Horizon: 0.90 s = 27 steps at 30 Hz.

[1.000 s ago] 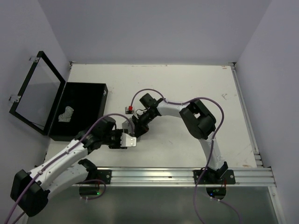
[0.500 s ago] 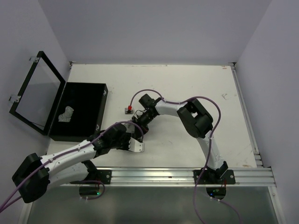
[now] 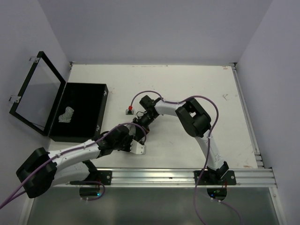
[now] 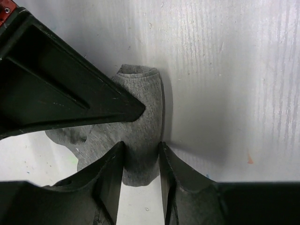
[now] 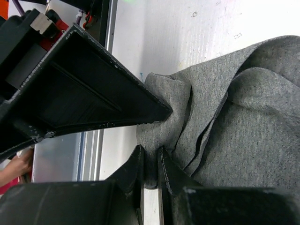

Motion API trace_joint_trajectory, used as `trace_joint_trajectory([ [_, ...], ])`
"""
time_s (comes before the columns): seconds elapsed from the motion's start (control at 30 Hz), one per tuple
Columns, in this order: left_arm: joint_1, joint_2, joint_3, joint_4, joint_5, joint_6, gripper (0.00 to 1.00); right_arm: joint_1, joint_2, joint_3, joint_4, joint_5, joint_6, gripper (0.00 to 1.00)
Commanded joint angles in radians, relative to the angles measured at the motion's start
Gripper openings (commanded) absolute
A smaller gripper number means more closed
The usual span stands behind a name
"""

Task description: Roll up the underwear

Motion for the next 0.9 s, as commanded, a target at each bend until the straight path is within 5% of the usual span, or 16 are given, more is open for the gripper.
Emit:
trace_joint_trajectory([
  [0.0, -0.010, 0.040, -0.005, 0.026, 0.030, 0.026, 0.36, 0.008, 0.112, -0.073, -0.062, 0.357, -0.064, 0.00],
  [0.07, -0.013, 0.095, 0.031, -0.003, 0.039, 0.029, 0.26, 0.005, 0.103, -0.077, -0.045, 0.359, -0.051, 0.00],
  [0.23, -0.015, 0.216, 0.099, -0.134, 0.092, 0.026, 0.00, -0.024, 0.049, -0.045, -0.060, 0.333, -0.022, 0.20],
  [0.47, -0.015, 0.339, 0.169, -0.253, 0.164, 0.000, 0.00, -0.159, -0.041, 0.158, -0.140, 0.270, 0.036, 0.53],
  [0.7, 0.013, 0.519, 0.310, -0.422, 0.243, -0.040, 0.00, -0.309, -0.185, 0.237, -0.195, 0.276, 0.033, 0.55],
  [0.87, 0.099, 0.665, 0.474, -0.540, 0.349, -0.026, 0.00, -0.423, -0.363, 0.127, -0.201, 0.296, -0.004, 0.53],
])
